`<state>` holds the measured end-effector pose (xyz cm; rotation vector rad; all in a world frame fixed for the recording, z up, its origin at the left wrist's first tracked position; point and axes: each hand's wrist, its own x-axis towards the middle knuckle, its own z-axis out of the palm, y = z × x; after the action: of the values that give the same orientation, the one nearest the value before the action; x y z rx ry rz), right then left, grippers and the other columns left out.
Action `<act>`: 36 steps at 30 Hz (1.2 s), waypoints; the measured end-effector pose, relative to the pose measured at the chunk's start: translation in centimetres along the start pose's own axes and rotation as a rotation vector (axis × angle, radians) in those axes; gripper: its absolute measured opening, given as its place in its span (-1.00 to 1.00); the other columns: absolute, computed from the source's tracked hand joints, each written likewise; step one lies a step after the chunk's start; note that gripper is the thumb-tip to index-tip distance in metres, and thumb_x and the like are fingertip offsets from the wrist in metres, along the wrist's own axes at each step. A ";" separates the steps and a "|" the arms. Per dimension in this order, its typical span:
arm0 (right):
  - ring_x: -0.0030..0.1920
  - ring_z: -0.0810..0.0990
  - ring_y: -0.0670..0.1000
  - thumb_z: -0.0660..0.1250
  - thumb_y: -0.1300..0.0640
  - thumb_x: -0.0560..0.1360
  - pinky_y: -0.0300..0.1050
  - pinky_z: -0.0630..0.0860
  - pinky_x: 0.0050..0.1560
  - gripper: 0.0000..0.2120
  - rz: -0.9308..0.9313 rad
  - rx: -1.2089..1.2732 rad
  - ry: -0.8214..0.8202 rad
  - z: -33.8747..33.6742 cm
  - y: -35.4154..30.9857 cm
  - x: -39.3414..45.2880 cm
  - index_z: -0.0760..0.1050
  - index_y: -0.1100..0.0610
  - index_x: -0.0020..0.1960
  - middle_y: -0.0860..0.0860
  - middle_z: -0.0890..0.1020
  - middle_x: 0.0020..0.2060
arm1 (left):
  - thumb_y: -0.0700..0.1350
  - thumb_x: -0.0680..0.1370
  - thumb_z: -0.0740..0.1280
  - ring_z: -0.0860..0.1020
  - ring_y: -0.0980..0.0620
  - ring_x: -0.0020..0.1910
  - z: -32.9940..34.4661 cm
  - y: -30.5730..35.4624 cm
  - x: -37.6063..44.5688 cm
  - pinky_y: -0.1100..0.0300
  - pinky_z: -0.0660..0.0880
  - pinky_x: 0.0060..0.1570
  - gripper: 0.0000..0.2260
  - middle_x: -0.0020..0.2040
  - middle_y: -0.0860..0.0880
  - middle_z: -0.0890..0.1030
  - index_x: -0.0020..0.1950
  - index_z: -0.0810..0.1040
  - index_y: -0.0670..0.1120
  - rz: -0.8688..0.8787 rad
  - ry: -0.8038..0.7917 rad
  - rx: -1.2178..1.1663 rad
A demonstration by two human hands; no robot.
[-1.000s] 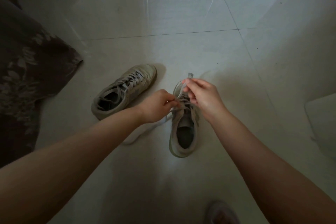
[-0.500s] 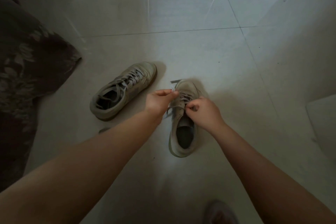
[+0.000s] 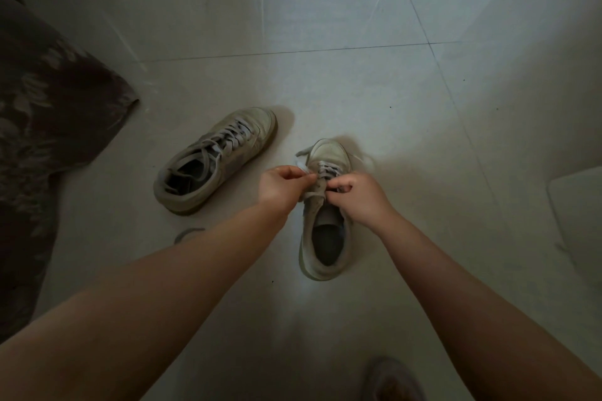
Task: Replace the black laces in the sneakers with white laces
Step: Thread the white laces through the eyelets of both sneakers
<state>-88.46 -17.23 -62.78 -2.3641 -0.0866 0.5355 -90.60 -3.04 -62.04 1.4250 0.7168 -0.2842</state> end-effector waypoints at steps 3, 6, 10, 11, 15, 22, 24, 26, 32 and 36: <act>-0.39 0.39 -0.20 0.44 0.23 0.40 -0.27 0.27 -0.33 -0.89 0.009 0.074 0.025 0.4 -0.1 0.0 0.68 0.16 -0.08 -0.16 0.41 -0.46 | -0.29 0.45 0.44 0.45 0.22 -0.52 -0.2 -0.3 0.1 0.40 0.39 -0.50 -0.76 -0.38 -0.04 0.53 -0.36 0.48 -0.10 0.031 -0.010 0.006; -0.44 0.40 -0.21 0.43 0.26 0.40 -0.25 0.30 -0.33 -0.91 0.006 0.131 0.024 0.5 -0.3 -0.3 0.68 0.11 -0.15 -0.18 0.43 -0.57 | -0.28 0.44 0.45 0.46 0.23 -0.52 -0.4 -0.7 0.1 0.41 0.38 -0.50 -0.79 -0.38 -0.04 0.54 -0.35 0.51 -0.11 0.051 -0.038 0.036; -0.35 0.45 -0.05 0.40 0.31 0.42 -0.18 0.33 -0.25 -0.91 -0.008 0.161 0.045 0.9 -0.4 -0.6 0.68 0.20 -0.13 -0.10 0.45 -0.49 | -0.28 0.43 0.46 0.43 0.28 -0.57 -0.3 -1.1 -0.3 0.43 0.37 -0.49 -0.84 -0.44 0.01 0.53 -0.31 0.54 -0.16 0.058 -0.068 0.041; -0.37 0.45 -0.10 0.39 0.32 0.43 -0.20 0.32 -0.25 -0.90 -0.004 0.176 0.049 1.1 -0.5 -0.6 0.67 0.22 -0.11 -0.10 0.45 -0.48 | -0.28 0.43 0.45 0.42 0.28 -0.57 -0.3 -1.3 -0.5 0.44 0.36 -0.49 -0.84 -0.49 0.05 0.52 -0.32 0.54 -0.16 0.055 -0.065 0.020; -0.46 0.41 -0.20 0.37 0.26 0.48 -0.29 0.30 -0.35 -0.92 0.008 0.194 0.053 1.2 -0.5 -0.7 0.64 0.14 -0.13 -0.16 0.42 -0.54 | -0.22 0.44 0.47 0.40 0.26 -0.53 -0.4 -1.7 -1.1 0.42 0.36 -0.47 -0.84 -0.51 0.10 0.48 -0.29 0.52 -0.18 0.088 -0.081 -0.027; -0.36 0.39 -0.17 0.33 0.29 0.49 -0.44 0.31 -0.34 -0.85 -0.042 0.058 0.095 0.6 -0.9 -1.1 0.48 0.12 -0.24 -0.07 0.43 -0.35 | -0.15 0.44 0.46 0.42 0.12 -0.39 -0.6 -1.8 -0.5 0.26 0.39 -0.33 -0.84 -0.35 0.03 0.46 -0.14 0.47 -0.07 0.233 -0.015 0.350; -0.28 0.50 -0.10 0.29 0.31 0.53 -0.46 0.43 -0.21 -0.86 0.060 0.443 0.118 -0.5 -0.7 -1.7 0.48 0.18 -0.20 0.03 0.52 -0.29 | -0.16 0.43 0.44 0.42 0.13 -0.38 -0.5 -1.6 -0.5 0.27 0.38 -0.32 -0.85 -0.34 0.05 0.46 -0.08 0.50 -0.10 0.261 -0.005 0.400; -0.10 0.57 -0.02 0.21 0.35 0.56 -0.19 0.56 0.03 -0.84 0.178 0.982 0.168 -1.8 -0.3 -2.3 0.45 0.21 -0.17 0.09 0.57 -0.16 | -0.17 0.44 0.43 0.42 0.10 -0.35 -0.4 -1.5 -0.4 0.26 0.40 -0.30 -0.85 -0.32 0.04 0.46 -0.05 0.52 -0.12 0.237 -0.008 0.399; -0.24 0.68 0.01 0.03 0.28 0.62 -0.07 0.63 -0.07 -0.78 0.289 1.610 0.015 -3.0 -0.8 -2.9 0.38 0.21 -0.14 0.08 0.64 -0.32 | -0.36 0.46 0.32 0.45 0.07 -0.38 1.1 0.9 0.0 0.36 0.39 -0.55 -0.85 -0.31 -0.05 0.49 -0.15 0.52 -0.11 -0.074 -0.160 0.216; -0.59 0.32 -0.12 0.02 0.29 0.62 -0.28 0.37 -0.48 -0.76 0.418 1.306 0.022 -0.7 -2.2 -2.9 0.31 0.15 -0.20 0.00 0.43 -0.52 | -0.31 0.32 0.33 0.56 -0.10 -0.09 2.0 0.7 0.8 0.10 0.59 -0.07 -0.77 -0.16 -0.08 0.58 -0.25 0.48 0.05 0.089 -0.130 0.417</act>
<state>-90.60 -16.65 -59.85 -1.0877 0.6017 0.5148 -89.03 -4.64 -61.99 1.8093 0.5028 -0.4721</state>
